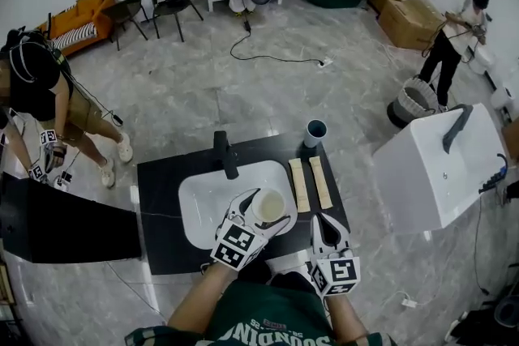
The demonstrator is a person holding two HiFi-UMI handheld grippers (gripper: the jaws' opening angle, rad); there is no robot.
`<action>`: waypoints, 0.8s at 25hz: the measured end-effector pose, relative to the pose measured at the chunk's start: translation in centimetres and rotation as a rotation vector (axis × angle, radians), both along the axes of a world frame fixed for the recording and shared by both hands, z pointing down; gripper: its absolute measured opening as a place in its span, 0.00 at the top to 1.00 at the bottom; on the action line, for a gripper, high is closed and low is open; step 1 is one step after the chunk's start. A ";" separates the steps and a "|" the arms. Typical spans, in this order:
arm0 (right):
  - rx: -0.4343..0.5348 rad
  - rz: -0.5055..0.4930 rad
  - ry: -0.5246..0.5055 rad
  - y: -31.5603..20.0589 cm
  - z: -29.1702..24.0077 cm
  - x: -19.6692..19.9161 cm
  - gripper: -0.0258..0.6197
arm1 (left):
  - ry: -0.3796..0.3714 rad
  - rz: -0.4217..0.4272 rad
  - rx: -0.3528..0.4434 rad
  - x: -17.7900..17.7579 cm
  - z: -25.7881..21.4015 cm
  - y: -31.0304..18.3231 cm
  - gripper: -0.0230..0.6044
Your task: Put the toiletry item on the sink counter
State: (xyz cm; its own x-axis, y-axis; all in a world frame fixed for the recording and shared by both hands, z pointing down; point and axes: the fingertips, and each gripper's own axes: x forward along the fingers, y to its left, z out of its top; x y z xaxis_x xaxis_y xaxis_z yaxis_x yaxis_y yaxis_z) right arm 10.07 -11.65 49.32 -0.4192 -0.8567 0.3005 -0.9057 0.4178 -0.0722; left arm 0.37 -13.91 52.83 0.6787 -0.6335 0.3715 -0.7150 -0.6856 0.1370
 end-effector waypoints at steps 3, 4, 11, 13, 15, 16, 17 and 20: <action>0.000 -0.029 0.001 -2.2 0.0 -0.5 0.89 | -0.003 -0.020 -0.013 -0.2 0.2 -1.5 0.28; -0.003 -0.038 -0.001 -2.9 0.2 -0.6 0.89 | -0.004 -0.028 -0.017 -0.2 0.3 -2.0 0.28; 0.002 -0.138 -0.008 -8.5 0.5 -1.6 0.89 | -0.009 -0.104 -0.036 0.2 1.0 -6.8 0.28; 0.001 -0.169 -0.009 -10.1 0.6 -1.6 0.89 | -0.016 -0.132 -0.046 0.4 1.4 -8.2 0.28; 0.001 -0.194 -0.010 -11.8 0.7 -1.2 0.89 | -0.022 -0.157 -0.048 0.6 1.5 -9.6 0.28; 0.000 -0.205 -0.011 -12.7 0.8 -1.1 0.89 | -0.027 -0.170 -0.047 0.7 1.6 -10.4 0.28; -0.003 -0.216 -0.010 -13.5 1.0 -1.0 0.89 | -0.031 -0.182 -0.048 0.7 1.6 -11.1 0.28; -0.025 -0.250 -0.004 -15.0 2.1 -1.0 0.89 | -0.037 -0.217 -0.055 0.6 2.0 -12.5 0.28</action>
